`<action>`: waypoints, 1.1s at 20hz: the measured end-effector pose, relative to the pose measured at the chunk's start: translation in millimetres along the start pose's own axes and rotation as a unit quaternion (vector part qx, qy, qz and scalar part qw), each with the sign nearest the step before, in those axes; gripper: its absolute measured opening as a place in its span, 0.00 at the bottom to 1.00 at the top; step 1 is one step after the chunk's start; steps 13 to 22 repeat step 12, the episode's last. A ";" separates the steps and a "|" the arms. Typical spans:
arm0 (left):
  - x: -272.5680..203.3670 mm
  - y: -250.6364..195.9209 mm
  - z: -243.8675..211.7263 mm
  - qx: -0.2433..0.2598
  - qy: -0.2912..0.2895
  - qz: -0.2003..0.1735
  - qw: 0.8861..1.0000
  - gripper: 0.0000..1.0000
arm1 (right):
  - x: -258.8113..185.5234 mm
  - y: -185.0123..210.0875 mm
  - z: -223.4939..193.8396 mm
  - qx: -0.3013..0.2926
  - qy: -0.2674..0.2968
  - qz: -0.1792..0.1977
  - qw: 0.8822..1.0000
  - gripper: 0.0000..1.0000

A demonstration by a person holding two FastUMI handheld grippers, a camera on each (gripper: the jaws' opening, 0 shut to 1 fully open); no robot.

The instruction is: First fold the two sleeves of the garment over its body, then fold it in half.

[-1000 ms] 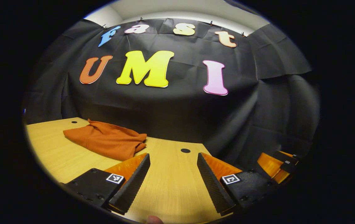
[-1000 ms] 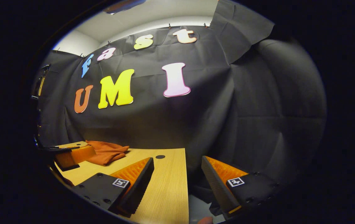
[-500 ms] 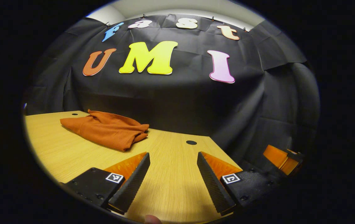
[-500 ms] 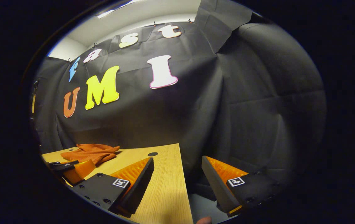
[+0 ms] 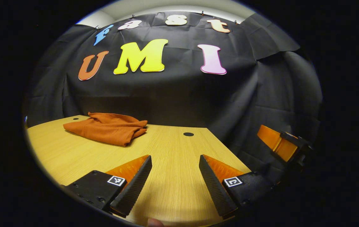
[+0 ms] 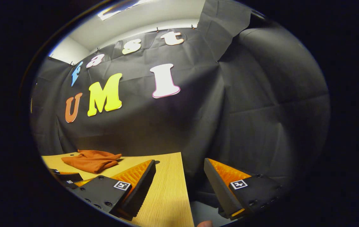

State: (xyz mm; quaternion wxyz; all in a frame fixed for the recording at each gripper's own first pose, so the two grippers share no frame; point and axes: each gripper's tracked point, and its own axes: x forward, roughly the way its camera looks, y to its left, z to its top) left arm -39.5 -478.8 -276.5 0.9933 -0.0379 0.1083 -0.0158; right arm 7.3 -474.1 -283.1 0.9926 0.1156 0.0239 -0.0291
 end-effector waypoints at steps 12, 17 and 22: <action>-27.8 -2.3 14.5 0.010 -0.054 -0.004 0.998 0.99 | -77.3 21.5 11.4 -0.080 -0.004 0.019 0.997 0.96; -27.8 -2.3 14.5 0.010 -0.054 -0.004 0.998 0.99 | -77.3 21.5 11.4 -0.080 -0.004 0.019 0.997 0.96; -27.8 -2.3 14.5 0.010 -0.054 -0.004 0.998 0.99 | -77.3 21.5 11.4 -0.080 -0.004 0.019 0.997 0.96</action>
